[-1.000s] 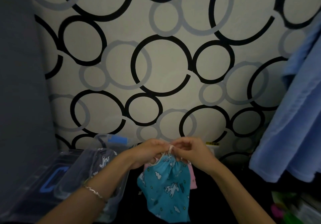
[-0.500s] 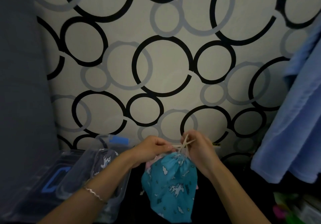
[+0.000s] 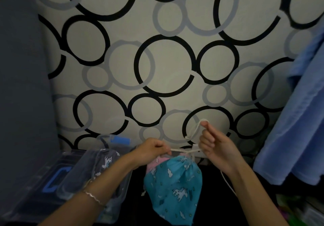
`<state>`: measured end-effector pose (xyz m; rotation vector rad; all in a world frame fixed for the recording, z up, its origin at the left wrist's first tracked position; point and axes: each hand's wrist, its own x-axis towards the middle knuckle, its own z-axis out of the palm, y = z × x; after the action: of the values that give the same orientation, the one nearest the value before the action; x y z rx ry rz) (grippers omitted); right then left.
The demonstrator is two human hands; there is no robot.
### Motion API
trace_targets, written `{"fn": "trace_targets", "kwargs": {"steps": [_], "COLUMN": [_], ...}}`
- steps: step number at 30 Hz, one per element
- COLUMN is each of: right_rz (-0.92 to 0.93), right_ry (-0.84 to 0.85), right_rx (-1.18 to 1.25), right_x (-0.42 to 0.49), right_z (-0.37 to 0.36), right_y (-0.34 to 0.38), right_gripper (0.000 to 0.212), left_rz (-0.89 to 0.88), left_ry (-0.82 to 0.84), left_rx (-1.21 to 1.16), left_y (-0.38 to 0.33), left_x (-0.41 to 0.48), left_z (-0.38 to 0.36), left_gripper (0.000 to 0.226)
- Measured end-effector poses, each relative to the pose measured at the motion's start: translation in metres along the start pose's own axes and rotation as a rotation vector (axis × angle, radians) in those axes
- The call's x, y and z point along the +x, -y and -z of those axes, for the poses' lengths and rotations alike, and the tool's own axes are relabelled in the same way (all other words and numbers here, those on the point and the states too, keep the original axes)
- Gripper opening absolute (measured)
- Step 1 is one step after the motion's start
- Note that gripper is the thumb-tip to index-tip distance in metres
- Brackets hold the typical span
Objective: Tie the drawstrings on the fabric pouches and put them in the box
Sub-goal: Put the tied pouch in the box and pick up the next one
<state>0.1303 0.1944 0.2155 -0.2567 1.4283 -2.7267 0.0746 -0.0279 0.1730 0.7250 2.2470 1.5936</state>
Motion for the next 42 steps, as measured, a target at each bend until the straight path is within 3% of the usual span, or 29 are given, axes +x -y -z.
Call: {"fn": "trace_targets", "kwargs": {"steps": [4, 7, 9, 12, 15, 17, 20, 26, 32, 37, 42], "right_rz": [-0.054, -0.139, -0.138, -0.097, -0.116, -0.208, -0.306, -0.206, -0.189, -0.201, -0.218], "right_ry": [-0.312, -0.429, -0.489, -0.555, -0.350, -0.085, 0.165, 0.074, -0.031, -0.105, -0.127], "right_rx": [0.106, 0.104, -0.005, -0.446, -1.033, -1.196, -1.177, -1.020, -0.853, -0.779, -0.790], "right_x": [0.005, 0.008, 0.011, 0.015, 0.011, 0.007, 0.003, 0.009, 0.015, 0.017, 0.014], "right_z": [0.034, 0.050, 0.053, 0.056, 0.035, 0.013, -0.007, -0.013, -0.009, -0.008, -0.005], "right_y": [-0.006, -0.024, -0.032, -0.032, -0.031, -0.034, -0.043, -0.054, -0.058, -0.057, -0.061], "right_gripper": [0.021, 0.021, 0.020, 0.018, 0.026, 0.027, 0.030, 0.042, 0.039, 0.031, 0.038], "left_rz": [-0.006, -0.012, 0.006, -0.002, -0.127, -0.214, -0.257, -0.070, -0.045, -0.071, -0.122], "left_ry": [-0.095, -0.108, -0.076, -0.014, 0.015, -0.026, -0.167, -0.372, -0.155, -0.241, -0.086], "left_rx": [0.039, 0.110, 0.141, 0.180, 0.259, 0.419, 0.514, 0.414, 0.124, 0.352, 0.309], "left_y": [0.012, 0.019, 0.018, 0.014, 0.008, 0.001, -0.014, 0.001, 0.008, 0.011, -0.001], "left_x": [-0.006, -0.009, -0.011, -0.011, -0.003, 0.009, 0.024, 0.033, 0.014, 0.013, 0.007], "left_z": [0.017, 0.026, 0.024, 0.020, 0.018, 0.011, -0.003, -0.024, -0.029, -0.026, -0.012], "left_gripper": [0.032, 0.041, 0.028, 0.018, 0.018, 0.017, 0.015, 0.019, 0.027, 0.026, 0.016]}}
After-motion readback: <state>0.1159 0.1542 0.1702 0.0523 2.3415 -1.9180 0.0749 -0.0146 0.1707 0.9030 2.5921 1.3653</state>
